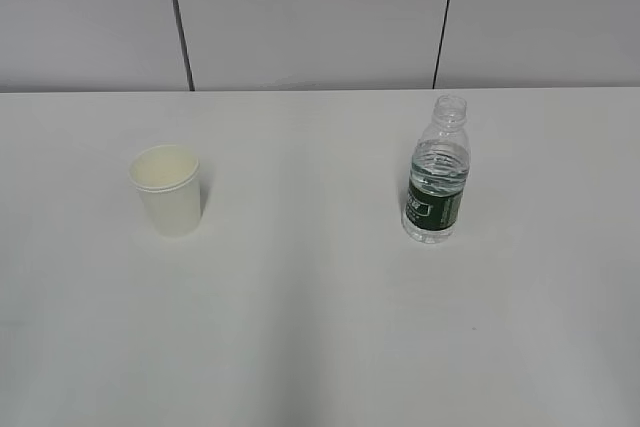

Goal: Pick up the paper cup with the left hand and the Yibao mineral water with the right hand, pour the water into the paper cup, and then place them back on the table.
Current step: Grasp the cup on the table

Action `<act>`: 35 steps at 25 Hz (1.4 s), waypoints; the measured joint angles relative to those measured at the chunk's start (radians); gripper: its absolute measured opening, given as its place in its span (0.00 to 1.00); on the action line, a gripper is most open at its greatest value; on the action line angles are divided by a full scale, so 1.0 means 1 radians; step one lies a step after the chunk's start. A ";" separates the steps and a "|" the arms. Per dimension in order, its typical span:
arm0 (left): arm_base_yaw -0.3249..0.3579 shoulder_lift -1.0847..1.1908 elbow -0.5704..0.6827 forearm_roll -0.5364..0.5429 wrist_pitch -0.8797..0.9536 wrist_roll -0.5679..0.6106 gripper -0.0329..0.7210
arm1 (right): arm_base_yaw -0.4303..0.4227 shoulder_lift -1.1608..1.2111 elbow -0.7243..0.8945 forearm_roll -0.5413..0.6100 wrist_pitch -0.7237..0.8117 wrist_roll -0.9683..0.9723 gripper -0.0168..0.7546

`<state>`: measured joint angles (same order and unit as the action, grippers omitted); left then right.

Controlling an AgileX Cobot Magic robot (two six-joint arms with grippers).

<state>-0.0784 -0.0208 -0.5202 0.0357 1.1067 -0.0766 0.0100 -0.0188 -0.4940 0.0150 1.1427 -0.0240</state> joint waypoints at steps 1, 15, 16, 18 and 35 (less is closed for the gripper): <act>0.000 0.000 0.000 0.000 0.000 0.000 0.70 | 0.000 0.000 0.000 0.000 0.000 0.000 0.76; 0.000 0.000 0.000 0.000 0.000 0.000 0.70 | 0.000 0.000 0.000 0.000 0.000 0.000 0.76; 0.000 0.000 0.000 0.000 0.000 0.000 0.70 | 0.000 0.000 0.000 0.000 0.000 0.000 0.76; 0.000 0.000 0.000 0.000 0.000 0.000 0.70 | 0.000 0.000 0.000 0.000 0.000 0.000 0.76; 0.000 0.000 0.000 0.000 0.000 0.000 0.70 | 0.000 0.000 0.000 0.000 0.000 0.000 0.76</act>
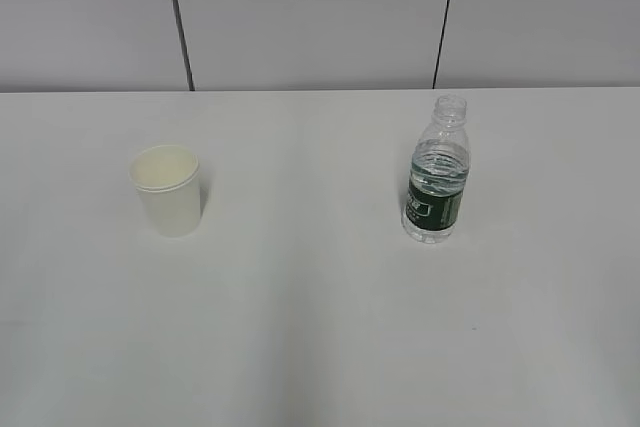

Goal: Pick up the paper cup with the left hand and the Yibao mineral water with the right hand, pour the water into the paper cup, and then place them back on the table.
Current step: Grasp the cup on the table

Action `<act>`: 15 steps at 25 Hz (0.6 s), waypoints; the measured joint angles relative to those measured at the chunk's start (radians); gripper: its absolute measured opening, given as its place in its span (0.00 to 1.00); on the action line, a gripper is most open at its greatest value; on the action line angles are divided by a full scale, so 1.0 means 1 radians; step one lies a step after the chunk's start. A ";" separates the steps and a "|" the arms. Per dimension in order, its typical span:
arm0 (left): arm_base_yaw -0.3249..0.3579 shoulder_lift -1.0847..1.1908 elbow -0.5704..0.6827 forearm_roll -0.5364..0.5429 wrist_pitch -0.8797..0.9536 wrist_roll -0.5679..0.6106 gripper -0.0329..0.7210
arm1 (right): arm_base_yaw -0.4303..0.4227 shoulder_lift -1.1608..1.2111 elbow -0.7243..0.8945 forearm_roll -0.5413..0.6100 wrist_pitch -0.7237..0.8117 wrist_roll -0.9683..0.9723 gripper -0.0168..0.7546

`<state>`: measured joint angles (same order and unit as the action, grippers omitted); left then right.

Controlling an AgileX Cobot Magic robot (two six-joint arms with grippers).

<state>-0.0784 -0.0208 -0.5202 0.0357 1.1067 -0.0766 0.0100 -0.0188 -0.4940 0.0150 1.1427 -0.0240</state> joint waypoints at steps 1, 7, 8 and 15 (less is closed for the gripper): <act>0.000 0.000 0.000 0.000 0.000 0.000 0.70 | 0.000 0.000 0.000 0.000 0.000 0.000 0.76; 0.000 0.000 0.000 0.000 0.000 0.000 0.70 | 0.000 0.000 0.000 0.000 0.000 0.000 0.76; 0.000 0.000 0.000 0.000 -0.001 0.000 0.70 | 0.000 0.000 0.000 -0.002 0.000 0.000 0.76; 0.000 0.085 -0.049 0.004 -0.052 0.000 0.70 | 0.000 0.023 -0.047 -0.002 -0.035 0.000 0.76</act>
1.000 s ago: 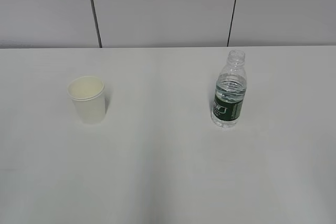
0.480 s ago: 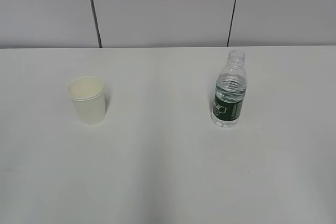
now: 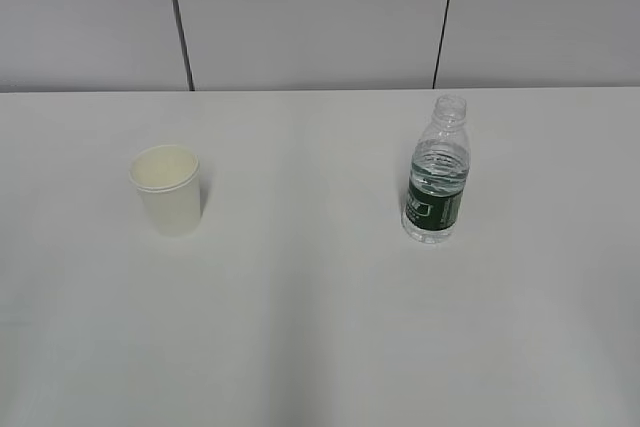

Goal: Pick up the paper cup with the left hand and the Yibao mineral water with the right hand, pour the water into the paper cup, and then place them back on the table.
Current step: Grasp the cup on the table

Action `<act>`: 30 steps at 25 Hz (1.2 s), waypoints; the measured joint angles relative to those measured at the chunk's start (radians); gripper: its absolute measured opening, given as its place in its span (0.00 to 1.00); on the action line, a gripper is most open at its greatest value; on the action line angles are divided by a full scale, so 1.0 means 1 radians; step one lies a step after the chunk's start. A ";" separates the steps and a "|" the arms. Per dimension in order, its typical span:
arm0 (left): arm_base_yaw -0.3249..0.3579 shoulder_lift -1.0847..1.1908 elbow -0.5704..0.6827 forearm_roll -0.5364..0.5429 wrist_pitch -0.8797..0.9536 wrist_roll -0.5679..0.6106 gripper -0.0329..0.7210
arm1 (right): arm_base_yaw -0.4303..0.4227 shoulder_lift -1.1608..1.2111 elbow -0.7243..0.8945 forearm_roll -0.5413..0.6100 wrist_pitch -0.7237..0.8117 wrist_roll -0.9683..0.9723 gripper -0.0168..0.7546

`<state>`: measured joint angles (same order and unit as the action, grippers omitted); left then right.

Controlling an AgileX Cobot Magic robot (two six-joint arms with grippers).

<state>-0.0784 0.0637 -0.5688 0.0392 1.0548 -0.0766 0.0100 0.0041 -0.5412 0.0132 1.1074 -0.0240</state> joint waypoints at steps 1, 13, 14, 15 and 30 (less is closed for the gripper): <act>0.000 0.025 -0.008 0.000 -0.010 0.000 0.70 | 0.000 0.011 -0.006 0.000 -0.006 0.000 0.76; -0.005 0.300 -0.032 0.002 -0.299 0.000 0.70 | 0.000 0.266 -0.059 0.000 -0.385 0.000 0.76; -0.005 0.318 -0.032 0.002 -0.335 0.000 0.70 | 0.000 0.287 -0.059 0.000 -0.419 0.000 0.76; -0.005 0.339 -0.032 0.002 -0.375 0.000 0.70 | 0.000 0.300 -0.059 0.000 -0.439 0.000 0.76; -0.005 0.648 -0.032 0.030 -0.863 0.000 0.66 | 0.000 0.517 0.050 -0.045 -0.826 0.000 0.76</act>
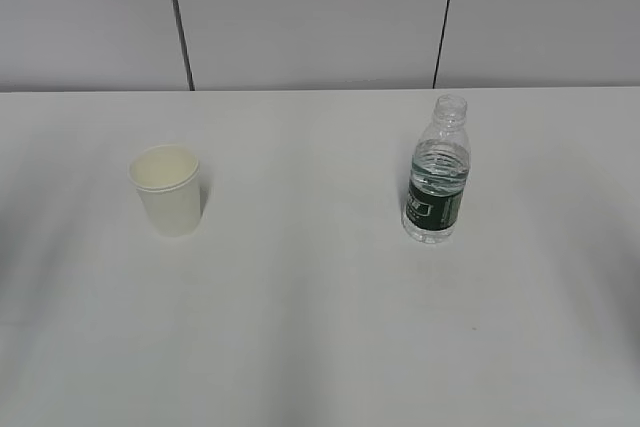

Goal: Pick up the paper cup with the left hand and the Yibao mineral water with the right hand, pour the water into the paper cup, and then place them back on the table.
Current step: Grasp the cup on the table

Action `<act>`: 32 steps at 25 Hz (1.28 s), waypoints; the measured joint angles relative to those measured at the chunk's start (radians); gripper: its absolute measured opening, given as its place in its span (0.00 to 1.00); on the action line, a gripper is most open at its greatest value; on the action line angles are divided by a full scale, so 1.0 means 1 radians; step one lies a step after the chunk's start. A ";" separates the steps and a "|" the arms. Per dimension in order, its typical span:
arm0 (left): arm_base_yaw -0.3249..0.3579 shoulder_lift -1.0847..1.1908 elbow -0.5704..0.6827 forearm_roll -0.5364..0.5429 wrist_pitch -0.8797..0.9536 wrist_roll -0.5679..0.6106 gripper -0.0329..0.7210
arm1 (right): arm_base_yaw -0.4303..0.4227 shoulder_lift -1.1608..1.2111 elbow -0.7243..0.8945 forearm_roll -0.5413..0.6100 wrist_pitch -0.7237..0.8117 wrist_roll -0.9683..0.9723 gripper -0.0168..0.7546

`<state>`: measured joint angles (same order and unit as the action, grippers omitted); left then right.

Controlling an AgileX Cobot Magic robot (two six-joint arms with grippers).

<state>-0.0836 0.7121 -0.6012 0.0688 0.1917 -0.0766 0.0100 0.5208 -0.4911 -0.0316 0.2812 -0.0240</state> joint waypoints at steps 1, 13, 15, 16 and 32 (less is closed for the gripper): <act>0.000 0.027 0.004 0.000 -0.033 0.000 0.64 | 0.000 0.008 0.017 0.000 -0.025 0.000 0.76; 0.000 0.183 0.218 -0.002 -0.371 -0.004 0.59 | 0.000 0.040 0.185 0.019 -0.351 0.000 0.76; 0.000 0.202 0.276 -0.002 -0.480 -0.034 0.59 | 0.000 0.055 0.191 0.019 -0.365 0.000 0.76; 0.000 0.215 0.310 0.002 -0.531 -0.054 0.59 | 0.000 0.079 0.190 0.020 -0.376 0.000 0.76; 0.000 0.644 0.463 0.277 -1.120 -0.178 0.58 | 0.000 0.504 0.190 0.022 -0.803 0.010 0.76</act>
<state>-0.0836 1.3556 -0.1378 0.3461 -0.9280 -0.2551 0.0100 1.0244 -0.3007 -0.0097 -0.5223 -0.0143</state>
